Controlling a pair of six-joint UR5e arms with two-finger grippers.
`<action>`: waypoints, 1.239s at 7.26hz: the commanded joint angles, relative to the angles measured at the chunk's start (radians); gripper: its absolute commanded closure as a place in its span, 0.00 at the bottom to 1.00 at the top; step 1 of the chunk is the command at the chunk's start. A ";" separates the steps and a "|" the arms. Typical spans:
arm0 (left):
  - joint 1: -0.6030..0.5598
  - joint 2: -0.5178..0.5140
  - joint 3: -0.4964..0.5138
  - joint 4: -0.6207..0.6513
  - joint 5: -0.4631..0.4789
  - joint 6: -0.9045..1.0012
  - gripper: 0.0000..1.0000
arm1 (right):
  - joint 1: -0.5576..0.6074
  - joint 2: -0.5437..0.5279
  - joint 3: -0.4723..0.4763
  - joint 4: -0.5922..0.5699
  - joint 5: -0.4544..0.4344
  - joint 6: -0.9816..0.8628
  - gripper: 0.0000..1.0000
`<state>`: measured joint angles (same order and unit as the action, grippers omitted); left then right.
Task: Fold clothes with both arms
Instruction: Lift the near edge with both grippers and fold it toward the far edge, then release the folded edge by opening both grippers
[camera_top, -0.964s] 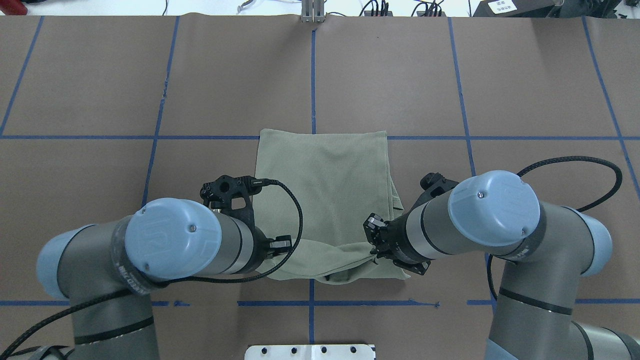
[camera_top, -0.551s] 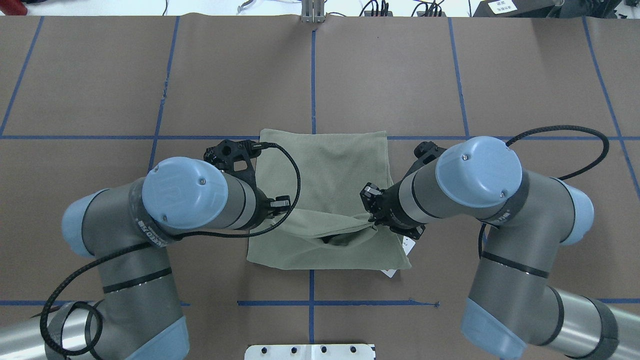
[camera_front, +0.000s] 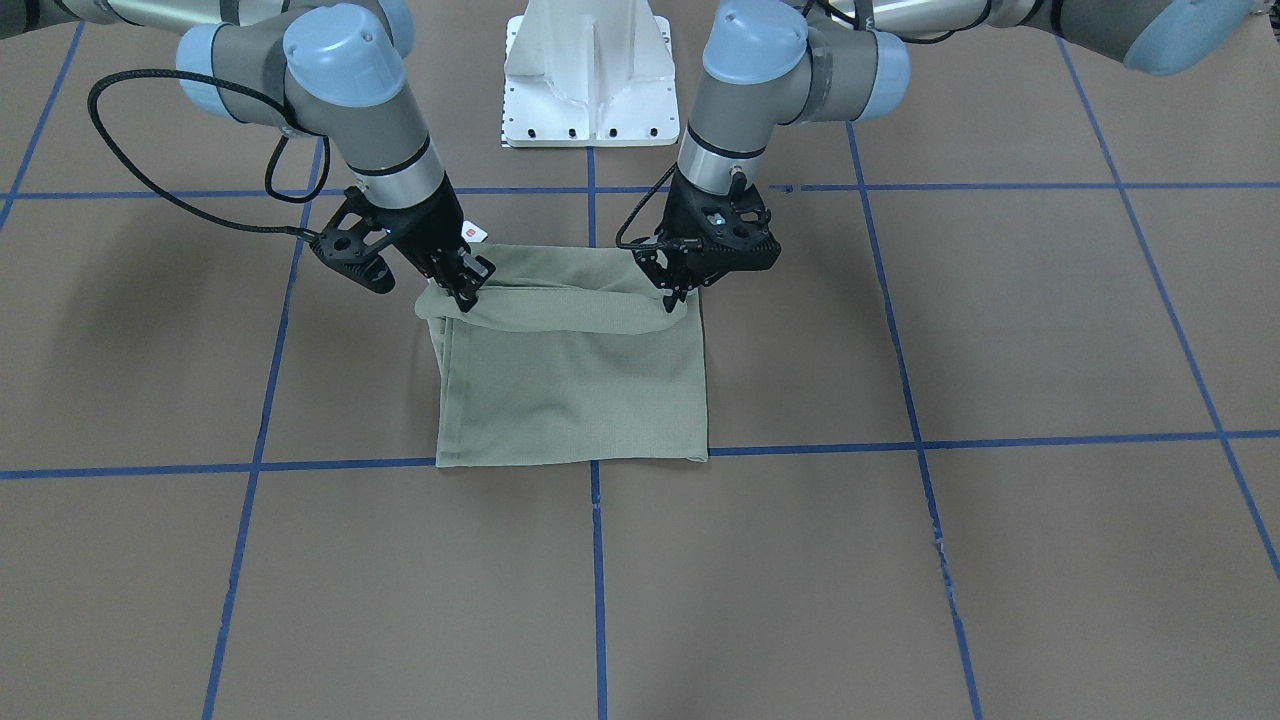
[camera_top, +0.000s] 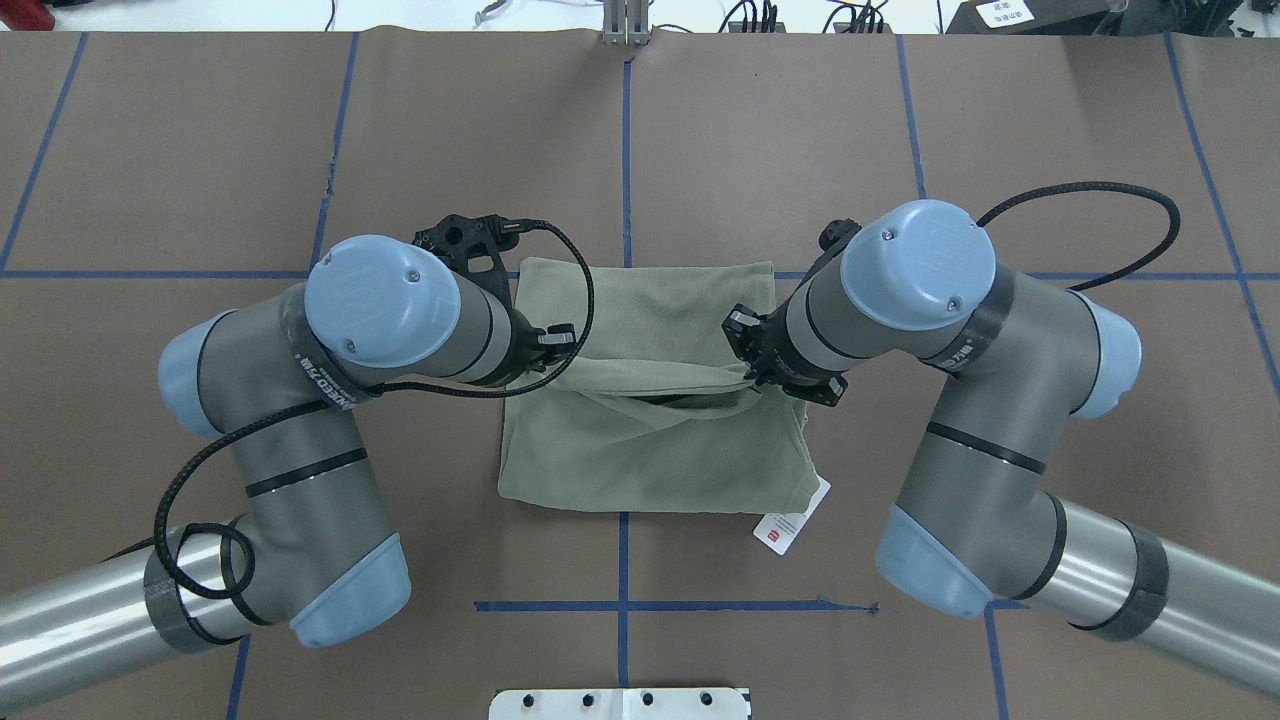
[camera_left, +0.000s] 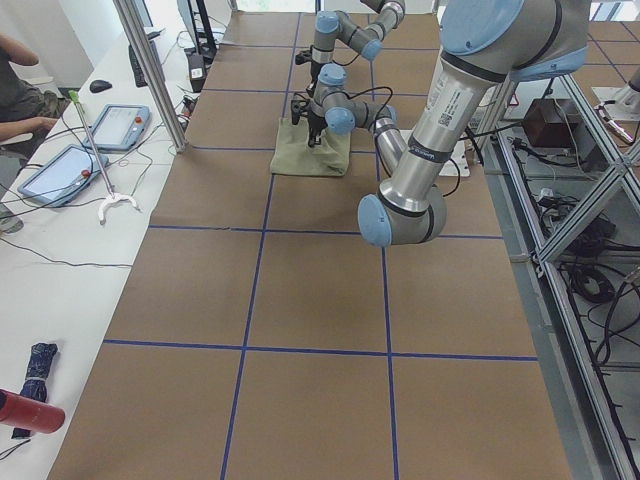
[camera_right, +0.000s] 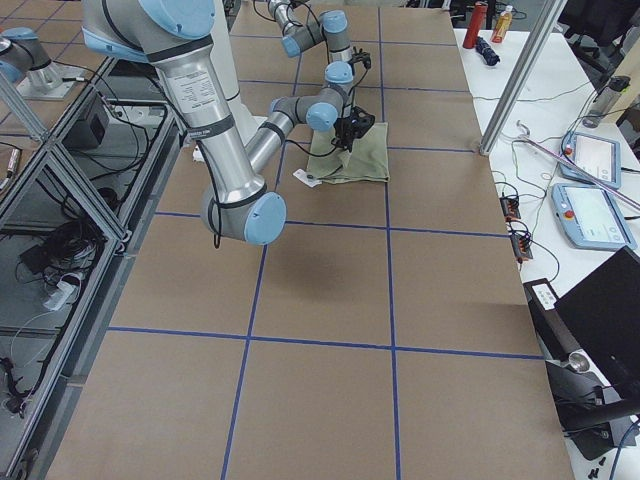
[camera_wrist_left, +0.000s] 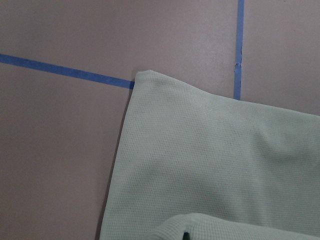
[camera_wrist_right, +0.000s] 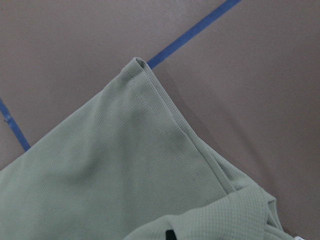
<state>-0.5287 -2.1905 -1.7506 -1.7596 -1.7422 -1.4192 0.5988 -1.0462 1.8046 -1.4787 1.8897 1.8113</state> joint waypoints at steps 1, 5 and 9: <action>-0.011 -0.012 0.022 -0.008 0.000 0.002 1.00 | 0.019 0.061 -0.083 0.002 0.003 -0.001 1.00; -0.071 -0.116 0.209 -0.068 0.004 0.003 1.00 | 0.055 0.069 -0.221 0.140 0.006 -0.004 0.37; -0.250 -0.189 0.476 -0.204 0.000 0.161 0.00 | 0.099 0.175 -0.361 0.140 0.017 -0.020 0.00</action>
<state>-0.7321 -2.3738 -1.2992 -1.9552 -1.7390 -1.3110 0.6834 -0.8989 1.4795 -1.3395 1.9003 1.7979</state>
